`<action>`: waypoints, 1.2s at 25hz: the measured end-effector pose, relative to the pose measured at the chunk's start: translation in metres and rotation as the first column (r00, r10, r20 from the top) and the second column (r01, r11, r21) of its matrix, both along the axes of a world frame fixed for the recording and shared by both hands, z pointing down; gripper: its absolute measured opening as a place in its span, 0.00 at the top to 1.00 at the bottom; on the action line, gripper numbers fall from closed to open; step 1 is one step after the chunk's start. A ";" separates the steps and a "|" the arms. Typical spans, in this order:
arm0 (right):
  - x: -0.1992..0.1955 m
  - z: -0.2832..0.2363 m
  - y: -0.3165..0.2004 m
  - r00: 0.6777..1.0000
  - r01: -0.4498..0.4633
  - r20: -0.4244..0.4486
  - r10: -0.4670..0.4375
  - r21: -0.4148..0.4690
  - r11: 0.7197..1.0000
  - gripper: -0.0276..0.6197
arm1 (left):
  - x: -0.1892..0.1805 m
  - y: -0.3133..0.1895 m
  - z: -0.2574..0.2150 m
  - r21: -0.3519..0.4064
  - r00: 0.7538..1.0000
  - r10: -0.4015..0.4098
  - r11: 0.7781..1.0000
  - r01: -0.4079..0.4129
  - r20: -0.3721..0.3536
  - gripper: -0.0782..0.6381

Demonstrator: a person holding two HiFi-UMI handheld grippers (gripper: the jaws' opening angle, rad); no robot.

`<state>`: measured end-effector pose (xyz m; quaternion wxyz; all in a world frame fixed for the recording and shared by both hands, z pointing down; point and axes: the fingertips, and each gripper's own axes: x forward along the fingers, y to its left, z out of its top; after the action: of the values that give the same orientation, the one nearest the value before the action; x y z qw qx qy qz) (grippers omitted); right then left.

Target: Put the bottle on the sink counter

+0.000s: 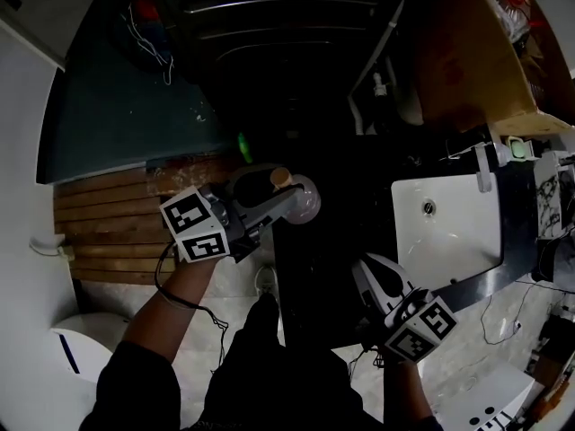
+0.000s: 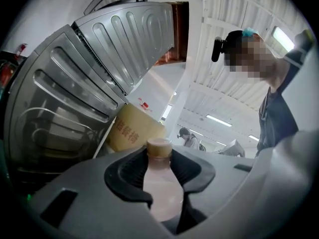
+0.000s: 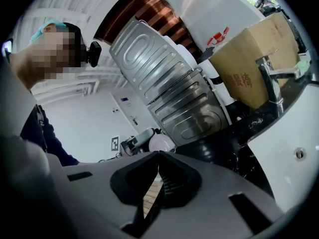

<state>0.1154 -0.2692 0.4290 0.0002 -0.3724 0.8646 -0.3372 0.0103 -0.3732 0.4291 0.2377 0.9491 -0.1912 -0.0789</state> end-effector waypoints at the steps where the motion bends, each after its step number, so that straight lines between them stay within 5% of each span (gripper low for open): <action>1: 0.001 0.002 -0.001 1.000 -0.002 -0.001 0.002 -0.004 1.000 0.92 | 0.001 -0.005 0.004 0.000 1.000 0.000 1.000 0.000 0.007 0.70; 15: -0.010 0.028 -0.019 0.999 0.000 0.044 0.004 -0.103 0.995 0.92 | 0.012 -0.049 0.041 0.093 0.983 0.027 0.995 -0.044 0.183 0.70; 30: -0.002 0.051 -0.018 1.000 0.030 0.001 -0.030 -0.090 0.995 0.92 | 0.024 -0.060 0.061 0.187 0.942 0.047 0.975 -0.115 0.333 0.70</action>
<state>0.1133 -0.2868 0.4801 -0.0220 -0.3593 0.8540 -0.3757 0.0339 -0.4327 0.4902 0.1071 0.9754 -0.1792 0.0700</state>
